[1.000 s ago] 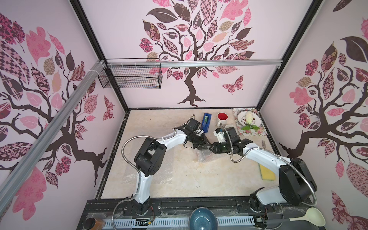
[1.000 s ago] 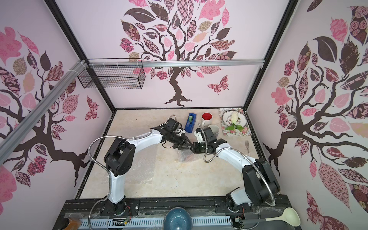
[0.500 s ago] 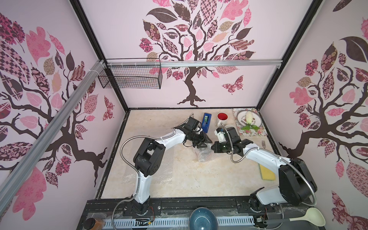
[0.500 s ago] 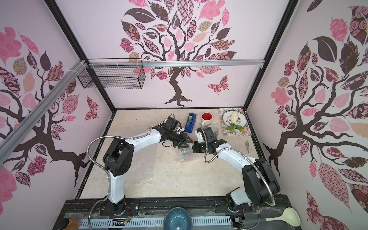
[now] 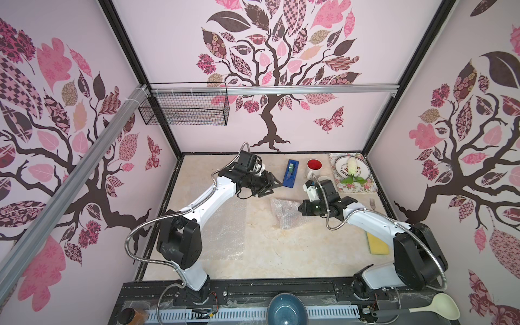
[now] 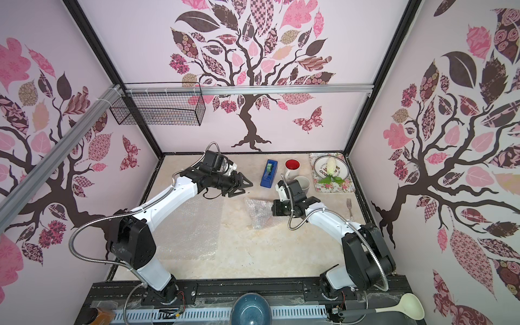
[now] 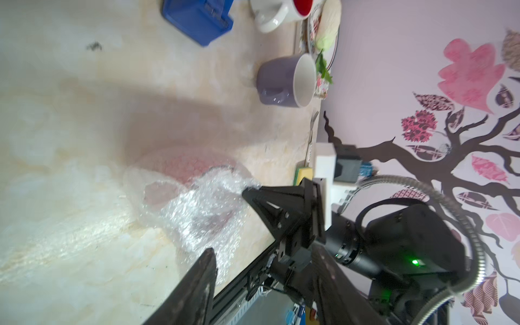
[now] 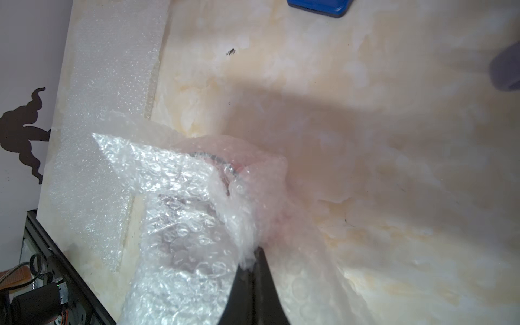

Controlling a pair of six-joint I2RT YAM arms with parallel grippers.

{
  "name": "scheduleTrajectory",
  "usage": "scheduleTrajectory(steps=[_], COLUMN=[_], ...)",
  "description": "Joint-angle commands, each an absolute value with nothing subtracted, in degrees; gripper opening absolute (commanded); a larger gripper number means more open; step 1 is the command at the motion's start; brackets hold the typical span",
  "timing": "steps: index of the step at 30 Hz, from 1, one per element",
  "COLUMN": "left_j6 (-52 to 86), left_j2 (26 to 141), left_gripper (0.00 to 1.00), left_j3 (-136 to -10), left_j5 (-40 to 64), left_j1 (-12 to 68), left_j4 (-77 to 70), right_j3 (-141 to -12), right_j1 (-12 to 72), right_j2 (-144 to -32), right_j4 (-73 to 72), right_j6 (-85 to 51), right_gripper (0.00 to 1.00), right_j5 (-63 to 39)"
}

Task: Wrap mugs in bubble wrap
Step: Wrap the mug in bubble wrap.

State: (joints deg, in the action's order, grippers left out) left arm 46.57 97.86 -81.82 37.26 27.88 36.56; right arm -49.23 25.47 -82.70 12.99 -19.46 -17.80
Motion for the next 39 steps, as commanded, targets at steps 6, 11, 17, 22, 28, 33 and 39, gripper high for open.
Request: scheduleTrajectory(steps=[6,11,17,22,28,33,39], left_j6=[41.01,40.15,40.33,38.41,36.04,35.05,32.26], left_j2=[105.98,109.48,112.5,115.22,117.19,118.05,120.22], left_gripper=[0.55,0.54,0.52,0.47,0.34,0.16,0.03], left_j3=[-81.77,-82.79,-83.9,-85.48,-87.54,-90.82,-97.15], left_j5=[36.56,33.04,30.68,27.06,21.4,18.09,15.67], left_j1=[31.78,33.03,34.29,35.86,37.13,37.57,38.92], left_j4=[38.97,41.48,41.44,44.27,49.12,51.63,56.78], right_j3=[-50.45,-49.59,-49.31,-48.92,-48.47,-48.15,-47.66], right_j1=[26.09,26.1,26.09,26.05,26.1,26.06,26.07], right_j2=[-84.56,-84.32,-84.22,-84.38,-84.32,-84.07,-83.95], right_j4=[15.21,14.55,14.28,13.74,13.45,13.14,12.16], right_j6=[-19.96,-20.55,-21.02,-21.55,-21.8,-21.97,-22.48], right_gripper=[0.0,0.0,0.0,0.0,0.0,0.0,0.0], right_j5=[-17.84,-18.02,-18.28,-18.93,-19.34,-19.51,-21.35])
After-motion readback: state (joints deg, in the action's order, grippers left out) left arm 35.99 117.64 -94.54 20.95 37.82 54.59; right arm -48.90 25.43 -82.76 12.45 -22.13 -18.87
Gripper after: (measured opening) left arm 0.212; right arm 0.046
